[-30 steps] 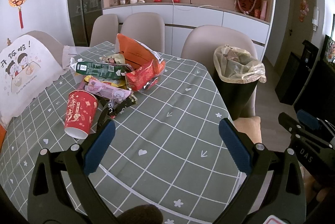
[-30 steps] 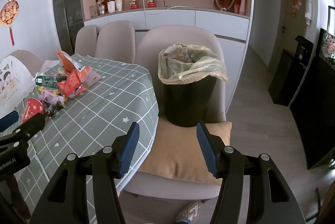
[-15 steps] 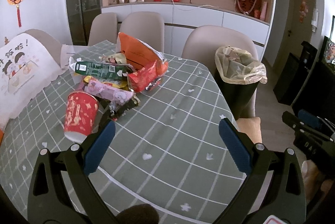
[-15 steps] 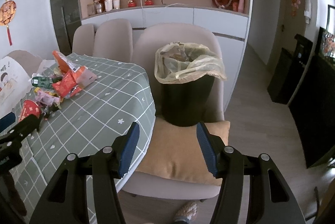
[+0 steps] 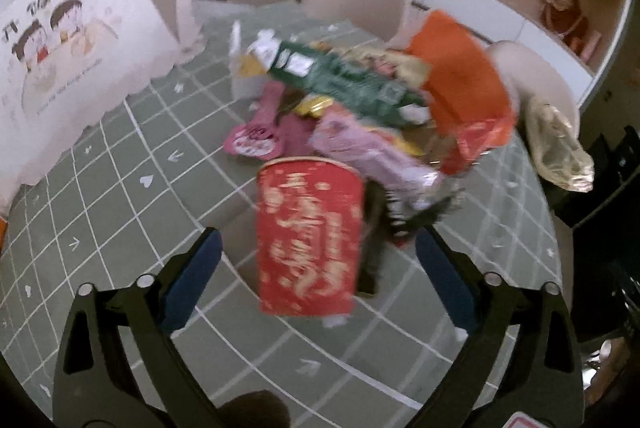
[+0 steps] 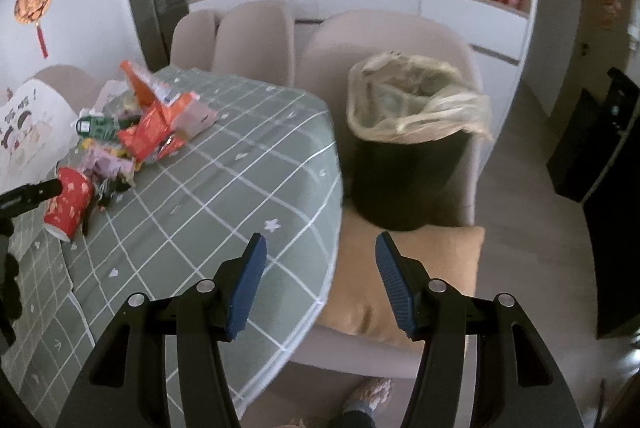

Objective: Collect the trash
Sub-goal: 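Grasp the red paper cup with the left tool while the right tool grasps the orange snack bag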

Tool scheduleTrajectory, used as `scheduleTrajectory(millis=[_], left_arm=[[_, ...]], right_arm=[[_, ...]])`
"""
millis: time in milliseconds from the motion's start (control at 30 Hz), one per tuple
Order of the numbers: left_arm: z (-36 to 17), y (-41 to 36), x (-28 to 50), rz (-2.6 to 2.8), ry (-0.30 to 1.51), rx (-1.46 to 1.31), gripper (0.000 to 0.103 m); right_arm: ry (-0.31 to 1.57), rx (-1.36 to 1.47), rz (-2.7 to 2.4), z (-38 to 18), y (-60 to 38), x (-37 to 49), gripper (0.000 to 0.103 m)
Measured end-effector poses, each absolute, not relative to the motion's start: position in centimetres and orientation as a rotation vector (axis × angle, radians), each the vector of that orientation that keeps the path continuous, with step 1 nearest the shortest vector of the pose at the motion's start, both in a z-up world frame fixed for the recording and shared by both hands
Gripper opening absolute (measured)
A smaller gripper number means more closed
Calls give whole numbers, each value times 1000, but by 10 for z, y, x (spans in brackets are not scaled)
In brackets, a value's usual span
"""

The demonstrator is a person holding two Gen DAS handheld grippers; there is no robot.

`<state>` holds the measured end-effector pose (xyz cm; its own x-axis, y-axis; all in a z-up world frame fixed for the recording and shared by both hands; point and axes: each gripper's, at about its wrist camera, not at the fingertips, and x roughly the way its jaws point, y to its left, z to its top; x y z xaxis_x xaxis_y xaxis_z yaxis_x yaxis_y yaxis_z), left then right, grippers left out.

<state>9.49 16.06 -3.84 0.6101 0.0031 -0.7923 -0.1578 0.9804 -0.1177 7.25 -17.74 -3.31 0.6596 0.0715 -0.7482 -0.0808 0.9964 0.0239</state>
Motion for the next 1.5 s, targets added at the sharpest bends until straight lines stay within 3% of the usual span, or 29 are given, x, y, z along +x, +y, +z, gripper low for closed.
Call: scheduleTrajectory(millis=[300,867,1133,1300,1500], left_arm=[[-55,177,120,68,976,-287,57],[-26,174,102,31,909,-335,56],[-25,175,96,25,901,-372,56],[-23,171,93,18,898,-369,56],[-12,165,91,8,883,-363,56]], right_arm=[[861,-63,218,-34,-136,118,54],[738,-274,478,15,5,238,53],[812,-355,482,-1,28,259,35],[856,-285,526,-2,18,262,10],[842,-220,522,22,-17,246,4]])
